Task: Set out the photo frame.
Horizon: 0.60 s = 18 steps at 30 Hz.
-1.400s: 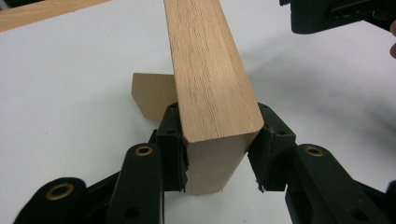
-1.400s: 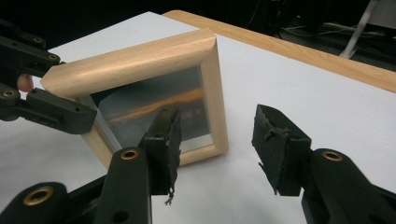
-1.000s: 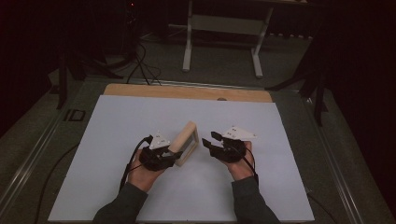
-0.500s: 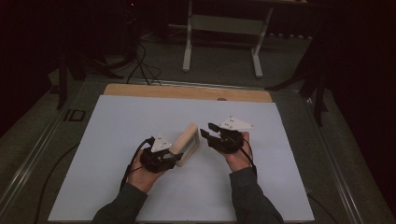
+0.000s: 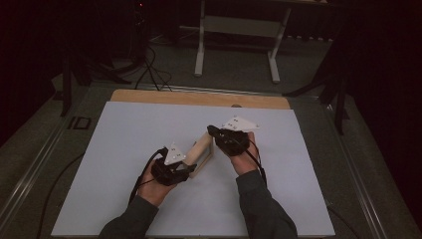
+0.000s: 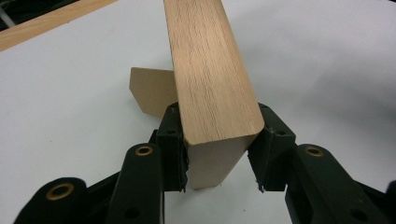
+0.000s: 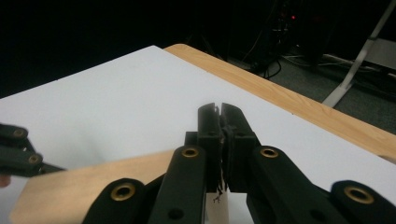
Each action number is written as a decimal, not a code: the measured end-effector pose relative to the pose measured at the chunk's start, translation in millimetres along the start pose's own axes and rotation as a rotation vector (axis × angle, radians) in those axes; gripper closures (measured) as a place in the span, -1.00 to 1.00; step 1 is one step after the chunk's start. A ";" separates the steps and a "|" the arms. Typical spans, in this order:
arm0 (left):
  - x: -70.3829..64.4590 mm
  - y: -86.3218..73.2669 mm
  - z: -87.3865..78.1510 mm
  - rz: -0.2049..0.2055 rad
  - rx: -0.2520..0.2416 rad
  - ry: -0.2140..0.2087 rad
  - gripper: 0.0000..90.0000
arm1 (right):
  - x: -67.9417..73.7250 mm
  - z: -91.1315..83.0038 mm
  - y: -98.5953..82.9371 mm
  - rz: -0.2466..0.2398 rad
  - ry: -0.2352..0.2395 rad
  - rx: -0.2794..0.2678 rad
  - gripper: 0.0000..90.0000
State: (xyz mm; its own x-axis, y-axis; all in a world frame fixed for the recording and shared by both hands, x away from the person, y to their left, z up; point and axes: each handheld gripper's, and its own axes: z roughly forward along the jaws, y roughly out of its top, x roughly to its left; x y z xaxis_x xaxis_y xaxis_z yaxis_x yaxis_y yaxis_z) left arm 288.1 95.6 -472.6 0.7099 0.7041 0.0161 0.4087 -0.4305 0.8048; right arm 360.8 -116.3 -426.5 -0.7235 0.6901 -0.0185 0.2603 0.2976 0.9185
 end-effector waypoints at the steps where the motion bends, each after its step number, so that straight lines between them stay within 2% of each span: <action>1: 0.1 0.1 0.1 0.001 0.001 0.000 0.35 | 0.3 2.6 0.9 -0.001 -0.003 0.004 0.96; 8: -1.2 0.7 1.0 0.007 0.000 0.001 0.35 | -1.8 20.3 -0.5 0.017 -0.002 0.035 0.98; 18: -3.1 1.5 2.1 0.023 -0.001 0.009 0.35 | -0.8 26.8 -2.4 -0.006 -0.014 0.072 0.98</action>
State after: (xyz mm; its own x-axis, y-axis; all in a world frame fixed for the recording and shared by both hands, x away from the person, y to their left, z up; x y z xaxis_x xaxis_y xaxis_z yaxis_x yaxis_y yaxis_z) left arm 287.7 91.6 -472.7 0.7140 0.6990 0.0394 0.3922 -0.4459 0.8046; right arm 377.8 -99.9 -439.3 -0.7160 0.6975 -0.0302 0.3014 0.3479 0.8878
